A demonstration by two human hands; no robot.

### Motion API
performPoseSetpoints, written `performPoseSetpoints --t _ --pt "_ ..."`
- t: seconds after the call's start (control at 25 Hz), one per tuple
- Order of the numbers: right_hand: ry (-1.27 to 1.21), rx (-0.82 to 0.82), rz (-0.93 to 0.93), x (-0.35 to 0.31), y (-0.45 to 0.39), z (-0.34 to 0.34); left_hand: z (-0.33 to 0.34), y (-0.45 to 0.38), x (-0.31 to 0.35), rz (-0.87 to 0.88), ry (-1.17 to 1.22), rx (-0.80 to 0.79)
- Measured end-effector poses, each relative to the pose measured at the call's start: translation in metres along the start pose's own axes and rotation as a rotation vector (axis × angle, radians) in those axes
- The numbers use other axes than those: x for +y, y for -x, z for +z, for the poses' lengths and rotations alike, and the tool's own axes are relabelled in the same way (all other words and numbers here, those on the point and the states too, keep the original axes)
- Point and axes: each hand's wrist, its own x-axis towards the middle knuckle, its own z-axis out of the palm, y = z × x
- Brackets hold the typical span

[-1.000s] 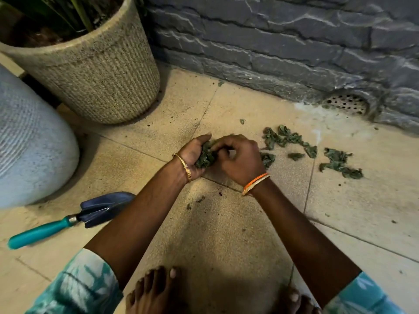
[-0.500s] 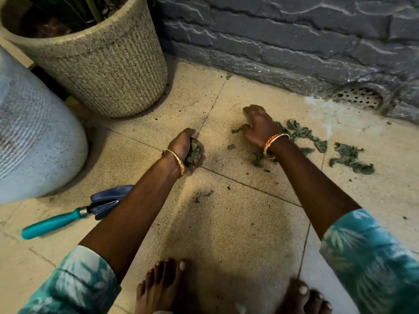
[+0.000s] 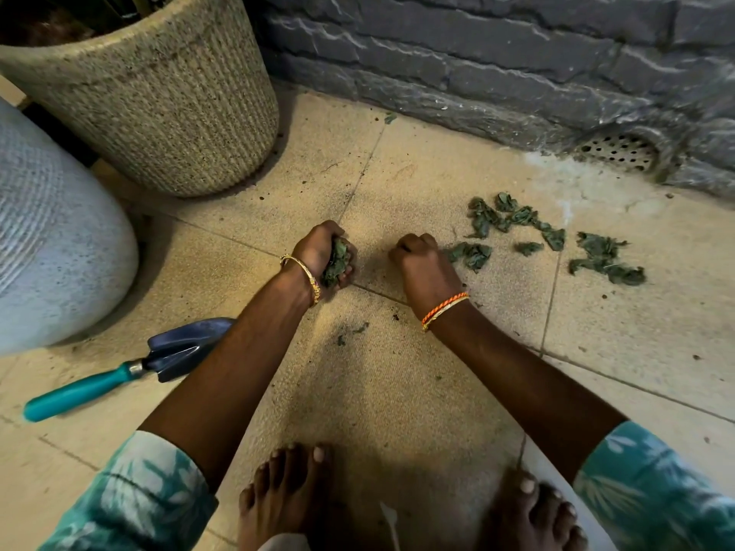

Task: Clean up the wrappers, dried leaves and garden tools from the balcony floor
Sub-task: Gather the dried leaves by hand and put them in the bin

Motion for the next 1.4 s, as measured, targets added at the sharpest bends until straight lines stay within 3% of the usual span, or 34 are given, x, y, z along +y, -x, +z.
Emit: performPoseSetpoints --t 0.08,0.24,0.4,0.48,0.72,0.96,1.12,1.2,1.32,1.4 --pt "0.075 -0.094 0.077 -0.002 -0.008 -0.006 -0.006 0.000 0.003 0.003 -0.020 -0.025" --pt "0.017 -0.085 0.134 -0.003 -0.016 -0.006 -0.027 0.003 0.000 -0.008 -0.045 -0.051" --pt "-0.657 0.056 0.479 0.003 -0.011 -0.021 -0.028 0.011 -0.022 -0.031 -0.177 -0.043" --pt "-0.918 0.106 0.544 -0.014 0.001 -0.029 -0.016 0.012 -0.030 -0.007 -0.284 0.012" --pt "-0.683 -0.030 0.389 -0.049 0.037 -0.037 0.028 0.021 -0.036 0.116 -0.614 0.132" --pt "-0.731 0.115 0.513 -0.046 0.040 -0.037 0.052 0.023 -0.035 0.215 -0.722 0.121" --pt "-0.587 0.204 0.514 -0.030 0.032 -0.038 0.059 0.023 -0.034 0.247 -0.732 0.101" --pt "-0.696 0.143 0.566 -0.015 0.027 -0.045 0.055 0.022 -0.032 0.209 -0.661 0.048" --pt "-1.015 0.123 0.657 0.021 0.024 -0.060 0.035 0.017 -0.022 0.069 -0.345 -0.095" --pt "-0.775 0.203 0.619 0.049 0.028 -0.064 0.020 0.014 -0.016 0.007 -0.214 -0.093"
